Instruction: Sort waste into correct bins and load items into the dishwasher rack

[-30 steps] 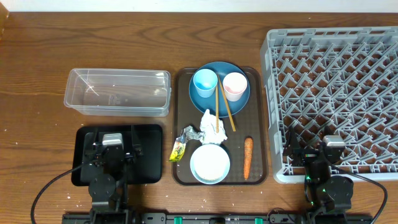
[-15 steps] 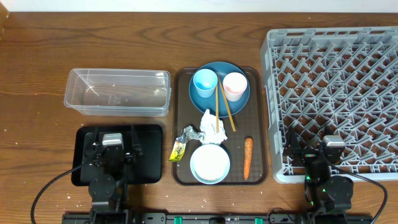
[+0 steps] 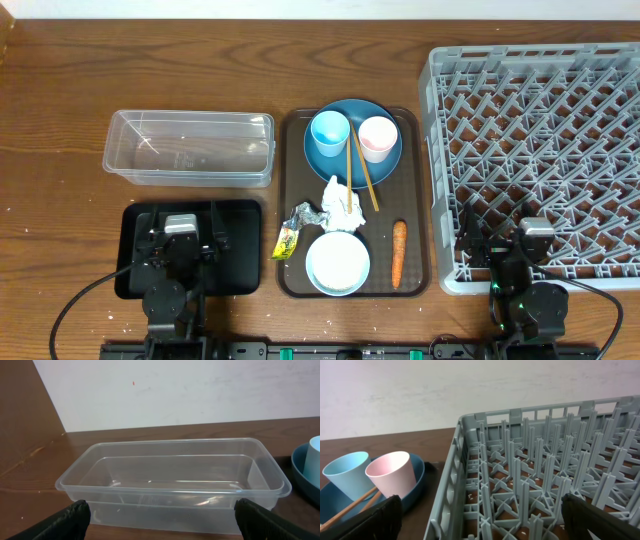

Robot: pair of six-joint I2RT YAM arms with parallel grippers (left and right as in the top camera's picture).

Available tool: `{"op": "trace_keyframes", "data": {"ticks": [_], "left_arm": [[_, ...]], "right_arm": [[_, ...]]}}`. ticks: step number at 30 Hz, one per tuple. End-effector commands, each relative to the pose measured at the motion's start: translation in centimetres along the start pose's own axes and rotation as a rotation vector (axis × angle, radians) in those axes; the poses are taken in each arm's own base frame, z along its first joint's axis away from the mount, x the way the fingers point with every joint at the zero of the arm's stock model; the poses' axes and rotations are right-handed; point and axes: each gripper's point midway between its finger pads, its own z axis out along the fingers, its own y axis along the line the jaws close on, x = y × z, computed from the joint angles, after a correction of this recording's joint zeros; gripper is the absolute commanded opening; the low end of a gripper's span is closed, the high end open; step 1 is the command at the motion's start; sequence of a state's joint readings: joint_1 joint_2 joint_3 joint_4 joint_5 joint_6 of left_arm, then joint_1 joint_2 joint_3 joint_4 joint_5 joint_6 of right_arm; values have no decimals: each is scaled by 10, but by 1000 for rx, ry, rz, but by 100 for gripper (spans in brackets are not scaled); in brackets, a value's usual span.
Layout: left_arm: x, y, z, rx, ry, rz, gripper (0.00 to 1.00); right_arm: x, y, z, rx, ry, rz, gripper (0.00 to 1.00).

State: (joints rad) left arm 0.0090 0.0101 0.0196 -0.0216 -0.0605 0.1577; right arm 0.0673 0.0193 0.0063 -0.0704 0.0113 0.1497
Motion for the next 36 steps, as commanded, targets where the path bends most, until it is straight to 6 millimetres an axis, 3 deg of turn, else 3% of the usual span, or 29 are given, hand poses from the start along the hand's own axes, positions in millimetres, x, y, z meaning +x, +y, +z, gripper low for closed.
{"op": "trace_keyframes", "data": {"ticks": [1,33,36], "left_arm": [[17,3,0,-27,54,14,95],[17,3,0,-26,54,14,94],[17,-11,0,57,54,-32,94]], "right_arm": [[3,7,0,-30,10,8,99],[3,7,0,-30,10,8,99],[3,7,0,-30,10,8,99]]}}
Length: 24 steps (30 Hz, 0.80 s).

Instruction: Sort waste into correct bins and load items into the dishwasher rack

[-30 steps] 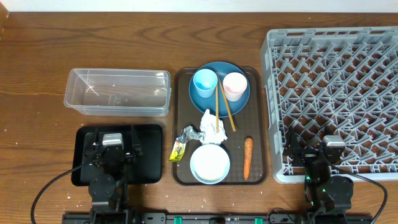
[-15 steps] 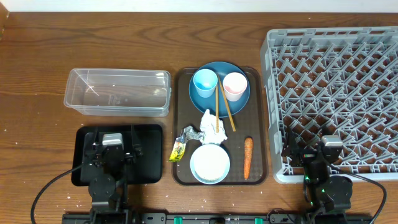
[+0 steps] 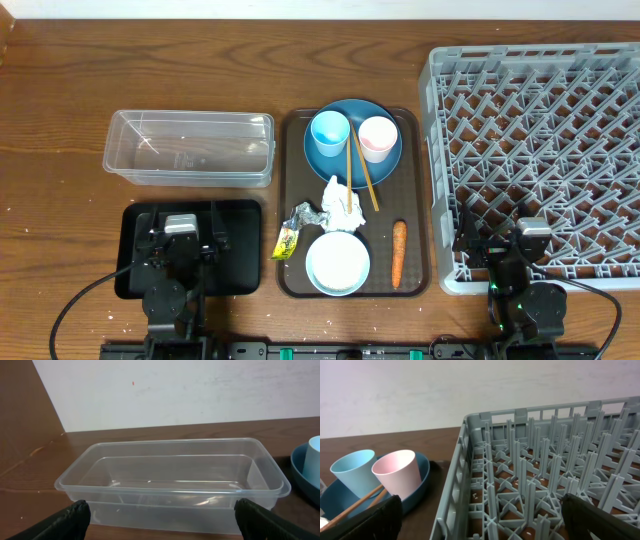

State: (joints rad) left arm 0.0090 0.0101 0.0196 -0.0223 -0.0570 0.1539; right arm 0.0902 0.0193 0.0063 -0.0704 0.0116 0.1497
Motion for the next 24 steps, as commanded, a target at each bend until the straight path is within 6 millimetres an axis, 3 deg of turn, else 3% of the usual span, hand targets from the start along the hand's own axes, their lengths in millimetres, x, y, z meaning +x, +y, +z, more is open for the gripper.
{"op": "trace_keyframes", "data": {"ticks": [1,7,11,15,21,24], "left_arm": [[16,-17,0,92,51,-38,95],[-11,-66,-12,390,-62,-39,95],[-34,-99,-36,626,-112,-91,94],[-60,-98,-45,660,-89,-304,95],[-108,-100,-68,739,-133,-411,94],[-143,-94,-82,743,-203,-399,95]], "right_arm": [[2,2,0,-8,7,10,99],[2,2,0,-8,7,10,99],[2,2,0,-8,7,10,99],[2,2,0,-8,7,10,99],[2,2,0,-8,7,10,99],[2,2,0,-8,7,10,99]]}}
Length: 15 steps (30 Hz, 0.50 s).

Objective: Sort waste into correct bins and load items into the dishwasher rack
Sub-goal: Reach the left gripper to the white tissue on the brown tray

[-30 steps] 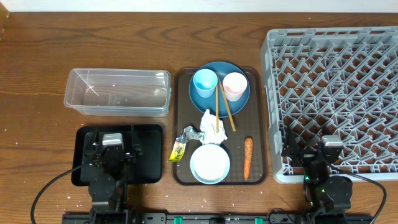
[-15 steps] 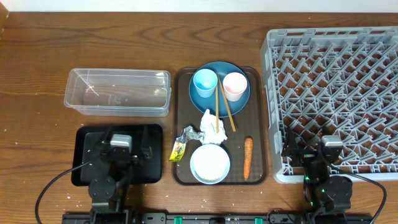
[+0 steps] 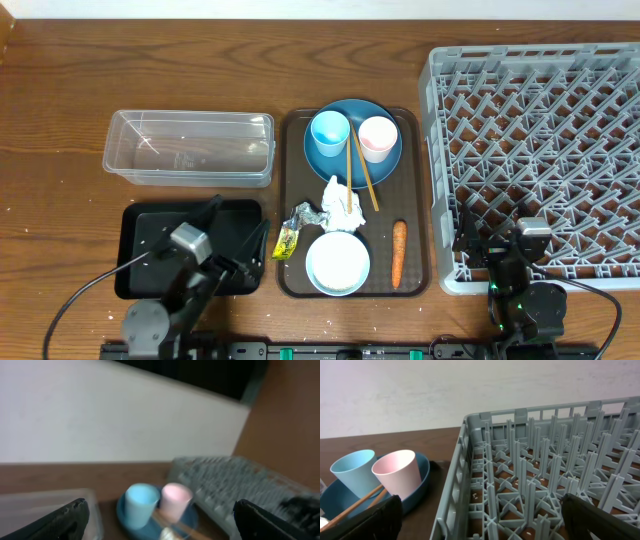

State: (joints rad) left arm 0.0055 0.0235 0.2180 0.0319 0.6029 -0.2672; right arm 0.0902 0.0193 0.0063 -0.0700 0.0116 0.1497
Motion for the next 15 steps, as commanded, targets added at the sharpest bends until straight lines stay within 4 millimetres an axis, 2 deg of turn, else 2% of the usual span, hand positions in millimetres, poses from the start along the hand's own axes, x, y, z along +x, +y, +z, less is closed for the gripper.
{"op": "trace_keyframes", "data": {"ticks": [1,5,8,11,15], "left_arm": [[-49,-27,-7,61,-74,-21,95],[-98,-41,-9,58,-126,26,95],[-116,-41,1,38,-75,7,95],[-120,-39,20,37,54,-17,95],[-108,-31,44,47,258,-98,95]], "right_arm": [[2,2,0,-8,7,10,99],[2,2,0,-8,7,10,99],[2,2,0,-8,7,10,99],[2,2,0,-8,7,10,99],[2,2,0,-8,7,10,99]]}}
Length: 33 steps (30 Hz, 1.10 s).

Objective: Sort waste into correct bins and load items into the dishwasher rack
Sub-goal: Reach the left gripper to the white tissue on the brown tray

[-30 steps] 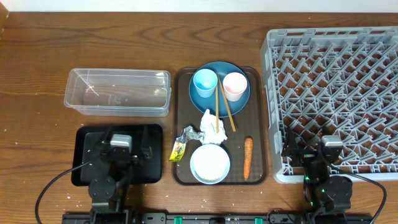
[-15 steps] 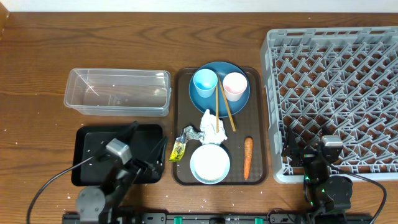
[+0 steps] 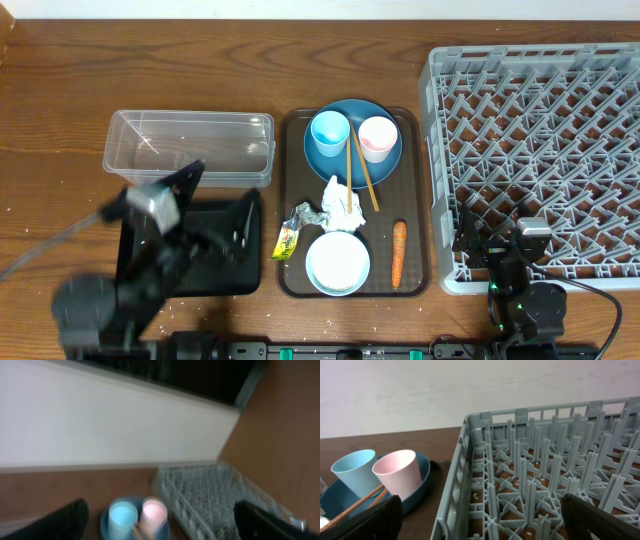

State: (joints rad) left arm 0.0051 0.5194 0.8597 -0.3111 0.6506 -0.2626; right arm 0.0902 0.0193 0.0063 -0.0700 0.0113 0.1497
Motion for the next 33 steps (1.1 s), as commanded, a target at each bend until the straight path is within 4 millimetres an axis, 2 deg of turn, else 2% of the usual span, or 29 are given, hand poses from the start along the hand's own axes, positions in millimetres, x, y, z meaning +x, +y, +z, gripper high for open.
{"op": "trace_keyframes", "data": {"ticks": [1,3,7,10,12,16,20,26,30,33], "left_arm": [[2,-1,20,51,144,-31,95],[16,2,32,68,246,-102,95],[57,2,51,108,441,-220,95],[94,-7,58,135,601,-289,95],[112,-14,62,158,677,-305,95],[144,-31,74,196,803,-294,95],[177,-38,82,167,907,-238,95],[225,-59,85,173,1059,-155,95],[245,-69,84,193,1126,-135,95],[255,-68,85,187,1158,-137,95]], "right_arm": [[2,2,0,-8,7,10,99],[2,2,0,-8,7,10,99],[2,2,0,-8,7,10,99],[2,2,0,-8,7,10,99],[2,2,0,-8,7,10,99],[2,2,0,-8,7,10,99],[2,2,0,-8,7,10,99],[2,2,0,-8,7,10,99],[2,2,0,-8,7,10,99],[2,2,0,-8,7,10,99]]}}
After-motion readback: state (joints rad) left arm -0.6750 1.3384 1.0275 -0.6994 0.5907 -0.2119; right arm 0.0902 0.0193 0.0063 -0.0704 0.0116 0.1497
